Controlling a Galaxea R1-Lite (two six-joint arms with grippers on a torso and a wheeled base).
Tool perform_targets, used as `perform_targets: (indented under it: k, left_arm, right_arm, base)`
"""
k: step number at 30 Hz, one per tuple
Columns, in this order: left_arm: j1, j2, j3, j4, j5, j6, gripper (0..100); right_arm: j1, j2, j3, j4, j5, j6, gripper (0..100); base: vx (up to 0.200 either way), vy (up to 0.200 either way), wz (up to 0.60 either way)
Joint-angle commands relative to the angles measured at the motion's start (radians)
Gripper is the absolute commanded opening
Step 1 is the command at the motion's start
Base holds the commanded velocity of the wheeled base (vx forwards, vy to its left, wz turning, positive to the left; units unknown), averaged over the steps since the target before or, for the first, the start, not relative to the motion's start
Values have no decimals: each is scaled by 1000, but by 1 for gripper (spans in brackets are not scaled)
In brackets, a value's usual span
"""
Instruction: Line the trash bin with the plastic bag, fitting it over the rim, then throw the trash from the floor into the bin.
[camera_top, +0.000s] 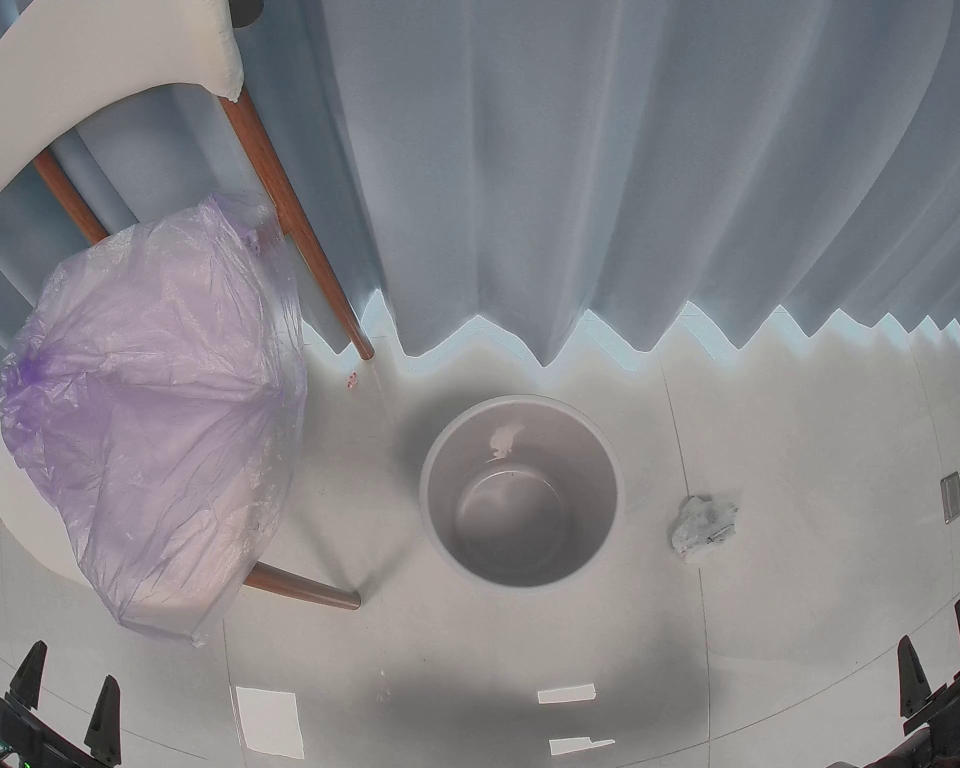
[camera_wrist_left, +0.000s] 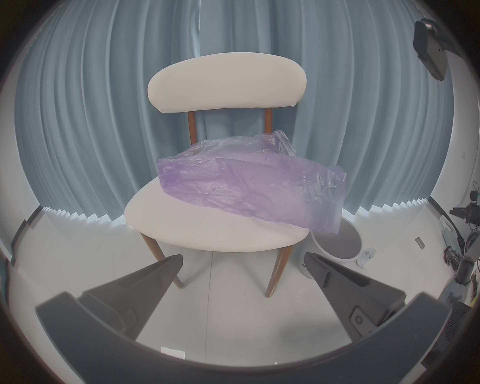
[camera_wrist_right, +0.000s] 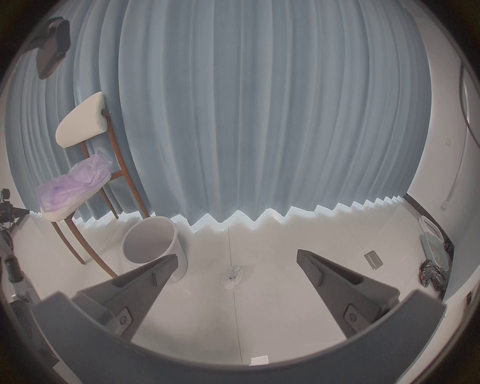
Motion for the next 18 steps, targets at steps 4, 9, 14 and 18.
perform_targets:
  k: [4,9,14,18]
  left_arm:
    - [2,-16,18,-143,-47,54,100]
    - [0,-16,18,-151,-51,120,100]
    - [0,-16,18,-119,-56,123,100]
    - [0,-16,18,-131,-62,180,100]
  right_arm:
    - [0,-18,18,0,1,0,100]
    - [0,-18,18,0,1,0,100]
    - [0,-18,18,0,1,0,100]
    - [0,-18,18,0,-1,0,100]
  base:
    - [0,0,0]
    - [0,0,0]
    - [0,0,0]
    - [0,0,0]
